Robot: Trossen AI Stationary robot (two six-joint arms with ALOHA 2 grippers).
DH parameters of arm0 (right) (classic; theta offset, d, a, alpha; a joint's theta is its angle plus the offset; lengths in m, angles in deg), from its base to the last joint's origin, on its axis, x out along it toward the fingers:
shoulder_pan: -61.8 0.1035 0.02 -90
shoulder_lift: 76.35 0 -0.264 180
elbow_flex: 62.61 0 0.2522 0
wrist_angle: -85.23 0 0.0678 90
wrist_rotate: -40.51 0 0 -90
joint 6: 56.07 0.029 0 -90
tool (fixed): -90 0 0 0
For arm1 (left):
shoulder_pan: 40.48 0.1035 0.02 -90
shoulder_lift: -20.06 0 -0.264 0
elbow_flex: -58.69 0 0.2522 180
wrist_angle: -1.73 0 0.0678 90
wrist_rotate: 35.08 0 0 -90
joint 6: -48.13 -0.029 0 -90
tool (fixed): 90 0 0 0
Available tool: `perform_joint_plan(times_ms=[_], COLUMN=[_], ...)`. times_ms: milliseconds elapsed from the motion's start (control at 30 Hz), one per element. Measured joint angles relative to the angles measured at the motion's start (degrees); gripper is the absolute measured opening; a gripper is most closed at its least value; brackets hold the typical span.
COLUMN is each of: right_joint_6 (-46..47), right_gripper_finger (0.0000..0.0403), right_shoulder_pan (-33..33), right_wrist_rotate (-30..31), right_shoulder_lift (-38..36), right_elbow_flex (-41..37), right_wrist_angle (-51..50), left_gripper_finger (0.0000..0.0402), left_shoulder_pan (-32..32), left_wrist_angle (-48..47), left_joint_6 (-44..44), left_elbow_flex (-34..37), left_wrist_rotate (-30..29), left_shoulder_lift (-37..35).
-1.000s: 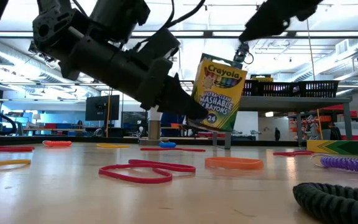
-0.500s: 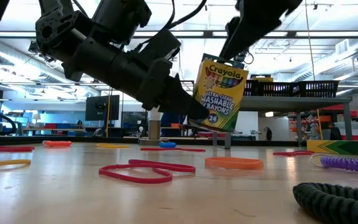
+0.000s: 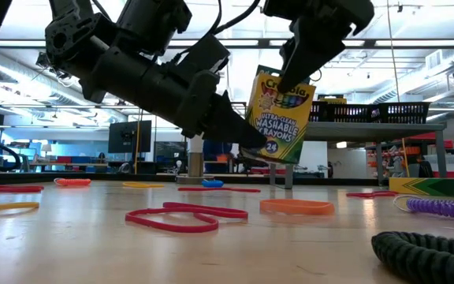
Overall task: Pick & Place Office Desk Supplies
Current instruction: Put the yellow crayon box into the middle black basket on the shelf
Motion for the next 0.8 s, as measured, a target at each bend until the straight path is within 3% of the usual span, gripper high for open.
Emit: perform_joint_plan(times_ms=[233, 433, 667, 800], right_joint_6=[-1.3, -2.6, -3.8, -3.9], right_gripper_finger=[0.0129, 0.0083, 0.0062, 0.0063], right_shoulder_pan=[0.0, 0.0, -0.1, -1.6], right_wrist_rotate=[0.0, 0.2, 1.6, 5.6], right_shoulder_lift=[0.0, -1.1, -10.3, -16.9], right_elbow_flex=[0.0, -0.1, 0.0, 3.3], right_wrist_angle=[0.1, -0.5, -6.2, -16.3], left_gripper_finger=[0.0087, 0.0114, 0.0175, 0.0204], left_shoulder_pan=[0.0, -0.2, -1.4, -1.5], left_wrist_angle=[1.0, 1.4, 0.2, -2.6], left_joint_6=[-0.2, 0.2, -0.7, -2.6], left_elbow_flex=[0.0, 0.0, -0.1, 0.0], left_wrist_rotate=[0.0, -0.1, -1.3, -0.8], left_shoulder_lift=[0.0, -0.4, -3.9, -6.8])
